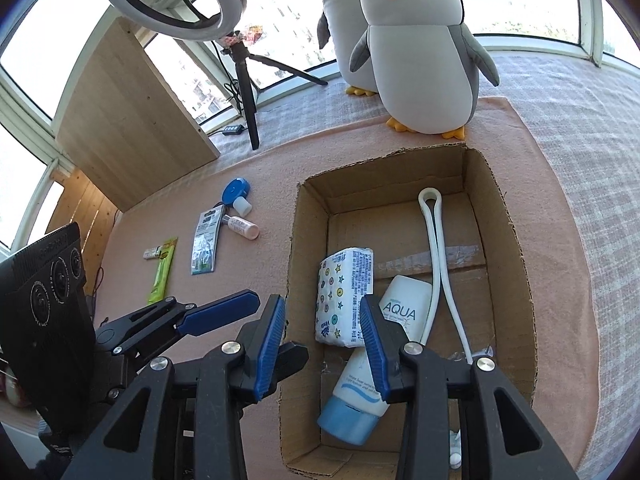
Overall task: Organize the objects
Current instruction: 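Carry the star-patterned tissue pack over the box and open the right tool, then move the right tool to the blue-white card package and close on it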
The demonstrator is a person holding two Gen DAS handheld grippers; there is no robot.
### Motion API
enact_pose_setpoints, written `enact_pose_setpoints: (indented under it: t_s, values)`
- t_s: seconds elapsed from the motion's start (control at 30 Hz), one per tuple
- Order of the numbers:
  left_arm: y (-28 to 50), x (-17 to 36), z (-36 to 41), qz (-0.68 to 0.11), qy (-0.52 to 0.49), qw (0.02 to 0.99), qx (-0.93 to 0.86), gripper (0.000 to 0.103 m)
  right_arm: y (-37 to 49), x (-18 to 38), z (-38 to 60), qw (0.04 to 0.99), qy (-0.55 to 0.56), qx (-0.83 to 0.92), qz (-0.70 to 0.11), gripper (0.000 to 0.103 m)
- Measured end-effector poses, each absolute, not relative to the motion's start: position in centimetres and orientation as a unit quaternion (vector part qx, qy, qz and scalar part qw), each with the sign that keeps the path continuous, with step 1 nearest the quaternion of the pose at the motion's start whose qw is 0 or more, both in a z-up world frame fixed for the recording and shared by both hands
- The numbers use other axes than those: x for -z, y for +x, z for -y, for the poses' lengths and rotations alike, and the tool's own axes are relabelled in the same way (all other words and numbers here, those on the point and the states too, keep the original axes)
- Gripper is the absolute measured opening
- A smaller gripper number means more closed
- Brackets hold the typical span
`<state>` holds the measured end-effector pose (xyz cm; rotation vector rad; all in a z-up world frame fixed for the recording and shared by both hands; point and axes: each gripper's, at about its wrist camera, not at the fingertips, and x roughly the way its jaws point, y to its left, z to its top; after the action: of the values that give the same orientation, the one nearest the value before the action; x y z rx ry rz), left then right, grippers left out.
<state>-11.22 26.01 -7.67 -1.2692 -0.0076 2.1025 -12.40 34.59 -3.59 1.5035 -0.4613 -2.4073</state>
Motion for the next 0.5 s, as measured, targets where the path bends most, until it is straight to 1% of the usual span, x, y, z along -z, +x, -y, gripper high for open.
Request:
enact_pose_setpoints:
  t_s: [0.3,0.37,0.5]
  values:
    - [-11.6,8.2,-20.0,0.026,-0.495,0.299,-0.815,0.061,-13.1,3.7,-30.6,0.156,0.519,0.823,0.171,0.036]
    - [-11.8,8.5,-18.2,0.033,-0.498,0.287,-0.818,0.061,-13.4,3.8,-29.4,0.161,0.519,0.822,0.172,0.039]
    - [-12.3,9.3,-14.6,0.045,-0.504,0.259,-0.823,0.065,-13.9,4.0,-27.1,0.171,0.52,0.819,0.17,0.043]
